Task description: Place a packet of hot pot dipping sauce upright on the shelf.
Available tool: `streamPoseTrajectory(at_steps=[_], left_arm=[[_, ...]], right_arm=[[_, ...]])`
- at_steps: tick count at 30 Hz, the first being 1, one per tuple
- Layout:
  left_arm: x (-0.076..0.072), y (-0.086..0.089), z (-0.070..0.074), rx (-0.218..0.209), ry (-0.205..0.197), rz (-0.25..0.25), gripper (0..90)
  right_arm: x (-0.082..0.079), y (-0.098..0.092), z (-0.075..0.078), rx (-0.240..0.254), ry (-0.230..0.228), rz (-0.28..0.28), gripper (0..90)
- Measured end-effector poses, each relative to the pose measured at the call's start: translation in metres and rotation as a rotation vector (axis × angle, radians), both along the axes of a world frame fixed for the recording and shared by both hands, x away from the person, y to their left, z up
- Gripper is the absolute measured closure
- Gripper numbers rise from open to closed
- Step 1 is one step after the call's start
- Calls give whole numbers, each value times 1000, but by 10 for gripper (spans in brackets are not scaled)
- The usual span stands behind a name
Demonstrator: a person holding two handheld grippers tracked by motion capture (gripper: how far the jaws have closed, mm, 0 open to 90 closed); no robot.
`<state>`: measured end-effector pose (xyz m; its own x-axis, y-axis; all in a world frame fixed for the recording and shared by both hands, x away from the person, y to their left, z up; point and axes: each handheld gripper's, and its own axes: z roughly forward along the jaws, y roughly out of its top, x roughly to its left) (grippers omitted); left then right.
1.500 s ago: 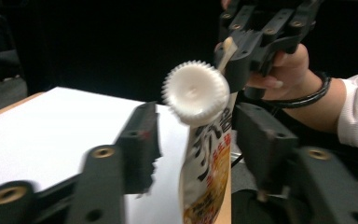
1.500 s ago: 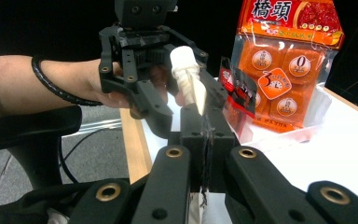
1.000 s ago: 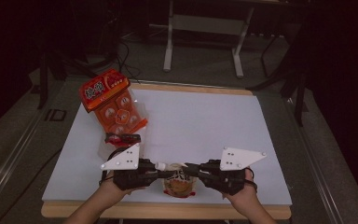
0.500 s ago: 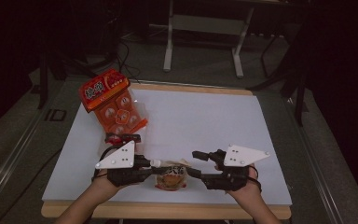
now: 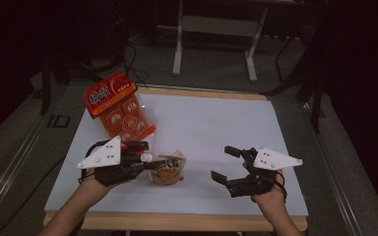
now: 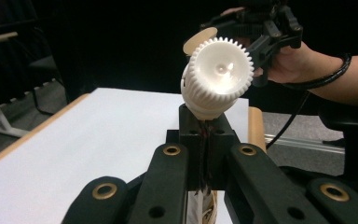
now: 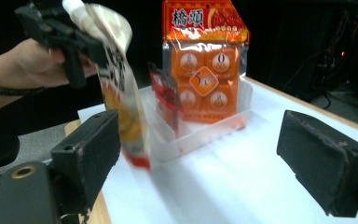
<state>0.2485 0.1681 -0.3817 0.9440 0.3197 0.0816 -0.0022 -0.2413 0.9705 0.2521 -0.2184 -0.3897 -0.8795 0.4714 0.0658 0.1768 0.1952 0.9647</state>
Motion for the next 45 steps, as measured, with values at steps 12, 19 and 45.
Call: streamPoseTrajectory(at_steps=[12,19,45], left_arm=[[17,35,6,20,-34,55,885],[33,55,-7,9,-28,60,885],[50,89,-50,10,41,117,885]], right_arm=[[4,-13,-5,-15,-11,-21,140],[7,-13,-10,-49,2,-51,140],[9,-13,-15,-41,34,-29,143]])
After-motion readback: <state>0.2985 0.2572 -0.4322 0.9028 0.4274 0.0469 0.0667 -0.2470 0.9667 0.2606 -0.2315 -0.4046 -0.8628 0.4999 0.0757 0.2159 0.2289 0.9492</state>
